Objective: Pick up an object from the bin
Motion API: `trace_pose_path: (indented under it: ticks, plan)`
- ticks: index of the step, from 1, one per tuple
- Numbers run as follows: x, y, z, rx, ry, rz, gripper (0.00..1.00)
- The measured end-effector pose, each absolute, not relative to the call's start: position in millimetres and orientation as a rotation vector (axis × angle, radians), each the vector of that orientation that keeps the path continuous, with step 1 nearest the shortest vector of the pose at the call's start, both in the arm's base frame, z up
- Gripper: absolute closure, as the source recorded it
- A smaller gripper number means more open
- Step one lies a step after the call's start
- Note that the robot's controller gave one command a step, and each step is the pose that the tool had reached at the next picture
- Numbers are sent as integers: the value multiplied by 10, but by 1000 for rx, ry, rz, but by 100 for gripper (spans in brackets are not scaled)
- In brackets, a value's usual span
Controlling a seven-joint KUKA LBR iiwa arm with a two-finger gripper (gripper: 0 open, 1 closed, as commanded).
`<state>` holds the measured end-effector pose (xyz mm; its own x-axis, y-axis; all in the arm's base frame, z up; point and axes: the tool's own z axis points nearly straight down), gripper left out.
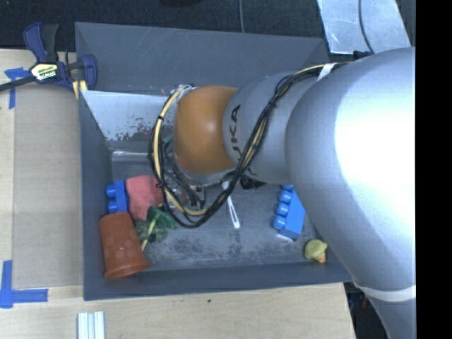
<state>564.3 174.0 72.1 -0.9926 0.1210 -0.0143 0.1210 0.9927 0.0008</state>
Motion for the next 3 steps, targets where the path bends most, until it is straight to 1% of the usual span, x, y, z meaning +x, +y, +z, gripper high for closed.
trace_pose_path:
  ticks: [2, 3]
  plan:
    - [5643, 1740, 721, 191, 3121, 0, 100]
    - [5576, 1627, 722, 308, 3109, 5, 100]
